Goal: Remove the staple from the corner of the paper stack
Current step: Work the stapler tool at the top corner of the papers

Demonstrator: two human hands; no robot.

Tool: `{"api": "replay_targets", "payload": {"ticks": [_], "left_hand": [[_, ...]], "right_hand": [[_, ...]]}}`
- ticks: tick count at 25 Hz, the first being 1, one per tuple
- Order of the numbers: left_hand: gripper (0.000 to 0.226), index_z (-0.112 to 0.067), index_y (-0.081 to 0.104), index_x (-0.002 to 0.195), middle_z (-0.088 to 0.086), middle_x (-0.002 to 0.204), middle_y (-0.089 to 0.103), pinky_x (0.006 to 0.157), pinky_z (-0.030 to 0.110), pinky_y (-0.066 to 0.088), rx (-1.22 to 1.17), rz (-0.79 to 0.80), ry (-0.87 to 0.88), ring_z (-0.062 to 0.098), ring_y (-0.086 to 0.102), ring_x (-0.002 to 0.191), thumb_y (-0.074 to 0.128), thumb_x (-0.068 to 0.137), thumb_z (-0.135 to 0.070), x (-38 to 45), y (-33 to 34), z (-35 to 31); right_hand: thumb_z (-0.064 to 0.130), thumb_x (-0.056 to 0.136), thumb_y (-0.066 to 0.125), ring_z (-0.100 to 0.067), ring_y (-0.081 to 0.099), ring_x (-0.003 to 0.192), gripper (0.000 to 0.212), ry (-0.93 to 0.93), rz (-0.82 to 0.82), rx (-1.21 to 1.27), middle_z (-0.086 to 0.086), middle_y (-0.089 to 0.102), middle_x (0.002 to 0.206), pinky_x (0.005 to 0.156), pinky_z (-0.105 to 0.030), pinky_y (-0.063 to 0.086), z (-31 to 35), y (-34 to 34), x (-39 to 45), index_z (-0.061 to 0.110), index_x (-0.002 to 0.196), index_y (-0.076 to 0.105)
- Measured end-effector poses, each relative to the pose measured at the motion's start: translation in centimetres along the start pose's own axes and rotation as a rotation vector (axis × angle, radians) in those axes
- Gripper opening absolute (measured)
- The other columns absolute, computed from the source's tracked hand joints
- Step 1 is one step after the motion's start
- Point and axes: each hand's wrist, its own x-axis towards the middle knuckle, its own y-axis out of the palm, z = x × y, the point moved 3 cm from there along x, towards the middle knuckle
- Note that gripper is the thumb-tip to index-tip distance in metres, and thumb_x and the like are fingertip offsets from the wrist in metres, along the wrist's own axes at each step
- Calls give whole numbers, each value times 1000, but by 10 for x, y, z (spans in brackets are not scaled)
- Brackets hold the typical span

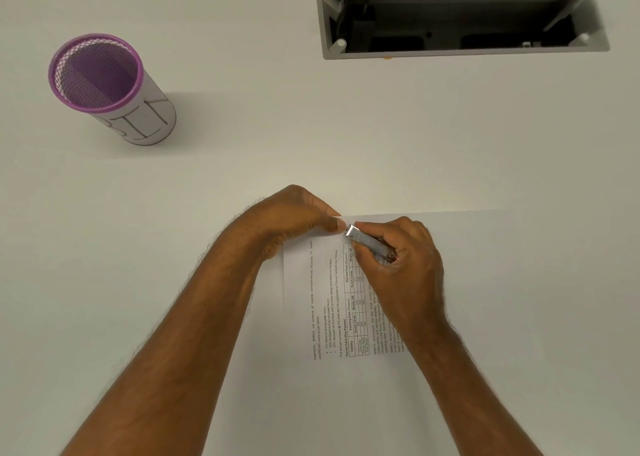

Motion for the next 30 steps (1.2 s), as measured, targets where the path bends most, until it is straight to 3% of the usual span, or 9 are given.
{"api": "replay_targets", "payload": {"ticks": [2,5,8,12,17,22,27,30], "left_hand": [[6,-16,84,88,1,93,79,82,31,47,5,-2,5,17,67,98,83,82,-18,0,0,0],[9,-14,84,92,2,95,80,93,36,51,3,1,11,21,68,103,82,83,-17,-1,0,-1],[15,-11,83,99,7,102,80,106,47,51,6,5,7,26,70,109,80,86,-18,-3,-1,-3],[18,-9,82,101,8,105,79,109,51,50,6,-5,-3,28,70,110,80,86,-18,-4,-1,-3],[16,-10,82,100,7,102,80,105,47,52,25,7,7,26,71,106,79,87,-19,-4,-1,-3],[15,-10,83,100,8,98,81,95,40,55,29,15,0,26,72,102,80,87,-18,-4,-1,-4],[16,-10,82,101,9,101,81,106,47,52,41,19,5,28,72,106,77,90,-20,-6,0,-6],[19,-9,81,104,9,103,81,107,49,52,28,17,14,28,73,107,77,90,-20,-7,0,-7]], "right_hand": [[29,86,81,-10,62,84,20,20,22,70,12,69,90,72,-36,55,1,1,3,26,105,79],[30,86,80,-9,65,85,20,-3,24,83,13,68,93,73,-36,56,3,0,4,27,106,78],[27,87,80,-6,66,86,20,-9,30,122,11,67,96,74,-25,56,-2,-4,5,25,107,78],[29,88,80,-5,66,87,24,5,63,110,9,69,99,75,-14,54,-7,-6,8,21,110,78],[31,87,79,-3,65,87,23,1,73,107,13,68,99,74,-15,53,-3,-5,10,26,109,78],[30,87,80,-5,67,86,23,18,65,123,13,68,98,72,-26,57,0,-4,11,27,109,79],[36,88,79,-5,69,94,26,111,97,163,16,71,103,80,-31,61,-6,-3,11,30,114,77],[38,89,78,-2,71,98,29,172,124,256,16,74,105,84,-23,60,-11,-1,15,26,115,77]]}}
